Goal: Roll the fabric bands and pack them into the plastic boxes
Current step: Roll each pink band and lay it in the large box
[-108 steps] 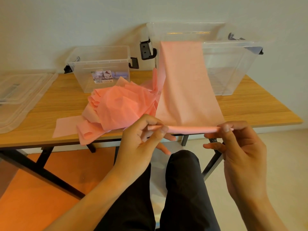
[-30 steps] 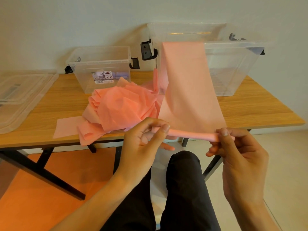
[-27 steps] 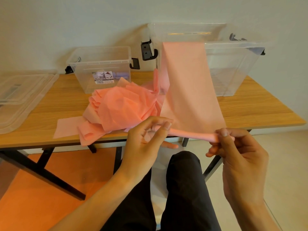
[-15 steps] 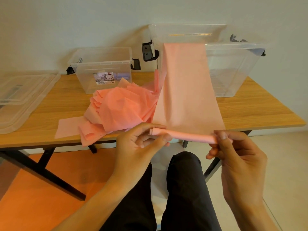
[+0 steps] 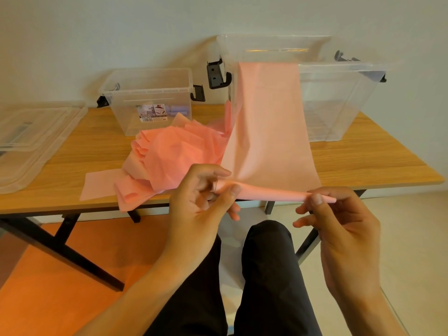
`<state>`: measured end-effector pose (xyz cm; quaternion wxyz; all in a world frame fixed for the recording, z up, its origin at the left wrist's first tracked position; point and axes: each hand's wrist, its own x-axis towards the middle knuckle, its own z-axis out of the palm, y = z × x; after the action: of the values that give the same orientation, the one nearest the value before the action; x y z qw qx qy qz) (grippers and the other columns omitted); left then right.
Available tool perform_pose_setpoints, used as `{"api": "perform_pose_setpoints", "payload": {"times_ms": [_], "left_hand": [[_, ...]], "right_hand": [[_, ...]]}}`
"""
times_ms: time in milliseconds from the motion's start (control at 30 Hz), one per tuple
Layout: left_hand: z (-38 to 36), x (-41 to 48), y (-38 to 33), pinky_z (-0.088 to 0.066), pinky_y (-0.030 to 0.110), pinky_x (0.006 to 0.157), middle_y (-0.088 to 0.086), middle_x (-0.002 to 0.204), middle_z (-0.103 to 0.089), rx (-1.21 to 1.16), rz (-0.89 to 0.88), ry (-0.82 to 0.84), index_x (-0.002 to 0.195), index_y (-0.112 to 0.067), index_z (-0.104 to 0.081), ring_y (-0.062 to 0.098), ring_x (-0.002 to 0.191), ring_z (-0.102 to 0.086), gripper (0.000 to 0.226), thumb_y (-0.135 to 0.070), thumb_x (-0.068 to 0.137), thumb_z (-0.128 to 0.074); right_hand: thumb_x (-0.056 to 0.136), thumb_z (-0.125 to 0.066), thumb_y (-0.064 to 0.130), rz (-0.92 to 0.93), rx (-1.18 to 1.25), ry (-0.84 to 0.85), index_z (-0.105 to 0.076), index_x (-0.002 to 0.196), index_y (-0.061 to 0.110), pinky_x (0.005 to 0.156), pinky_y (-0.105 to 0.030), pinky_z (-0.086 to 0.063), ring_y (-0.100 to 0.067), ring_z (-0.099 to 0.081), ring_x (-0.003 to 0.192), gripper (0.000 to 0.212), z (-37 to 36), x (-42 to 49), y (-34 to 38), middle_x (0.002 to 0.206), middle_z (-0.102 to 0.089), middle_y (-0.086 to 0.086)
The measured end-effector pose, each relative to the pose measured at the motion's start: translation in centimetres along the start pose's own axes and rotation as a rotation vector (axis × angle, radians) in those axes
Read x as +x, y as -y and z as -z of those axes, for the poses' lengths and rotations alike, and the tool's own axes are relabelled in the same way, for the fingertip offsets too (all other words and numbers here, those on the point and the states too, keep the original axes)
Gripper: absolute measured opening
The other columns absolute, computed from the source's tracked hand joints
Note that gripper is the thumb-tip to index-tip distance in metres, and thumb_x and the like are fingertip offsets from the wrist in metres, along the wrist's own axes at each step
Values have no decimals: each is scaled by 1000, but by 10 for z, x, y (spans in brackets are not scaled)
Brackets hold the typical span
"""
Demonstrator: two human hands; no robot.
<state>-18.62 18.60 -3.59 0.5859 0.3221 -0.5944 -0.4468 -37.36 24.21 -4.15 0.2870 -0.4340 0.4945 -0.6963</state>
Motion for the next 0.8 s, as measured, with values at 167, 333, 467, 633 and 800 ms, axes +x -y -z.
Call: {"api": "perform_pose_setpoints", "payload": {"times_ms": [167,333,467,633,800], "left_hand": [[1,0,0,-59,35,71,-2,70,-67,38,15,21,99,-16,-70,18,59,-67,14,-19,85,-68],[3,-1,1,-62,44,73,-3,79,-72,35,45,14,102,-16,-70,21,64,-71,23,-19,80,-74],[6,-2,3,-61,35,73,-1,86,-70,19,8,47,98,-12,-68,23,64,-70,19,-16,83,-79],[7,-3,4,-58,27,66,-7,81,-68,-4,-15,73,94,-9,-67,19,63,-67,16,-18,82,-73],[7,-4,5,-53,22,61,1,74,-68,-6,-21,73,90,-8,-63,15,60,-64,15,-22,89,-64]], "right_hand": [[86,-65,21,-30,50,-2,-68,97,8,63,-29,-61,-25,-72,79,17,0,3,0,88,-70,-4],[81,-69,27,-2,78,-13,-66,106,11,66,-30,-61,-25,-72,76,30,-1,4,6,86,-72,-3],[81,-70,29,9,56,-15,-67,104,13,67,-30,-61,-25,-72,77,28,-2,5,6,85,-73,-3],[80,-69,32,-23,76,-31,-71,99,10,67,-28,-61,-22,-69,70,29,-3,7,4,78,-71,-5],[83,-69,38,-25,67,-49,-69,83,17,63,-29,-59,-24,-65,63,21,-4,7,3,72,-67,-8]]}}
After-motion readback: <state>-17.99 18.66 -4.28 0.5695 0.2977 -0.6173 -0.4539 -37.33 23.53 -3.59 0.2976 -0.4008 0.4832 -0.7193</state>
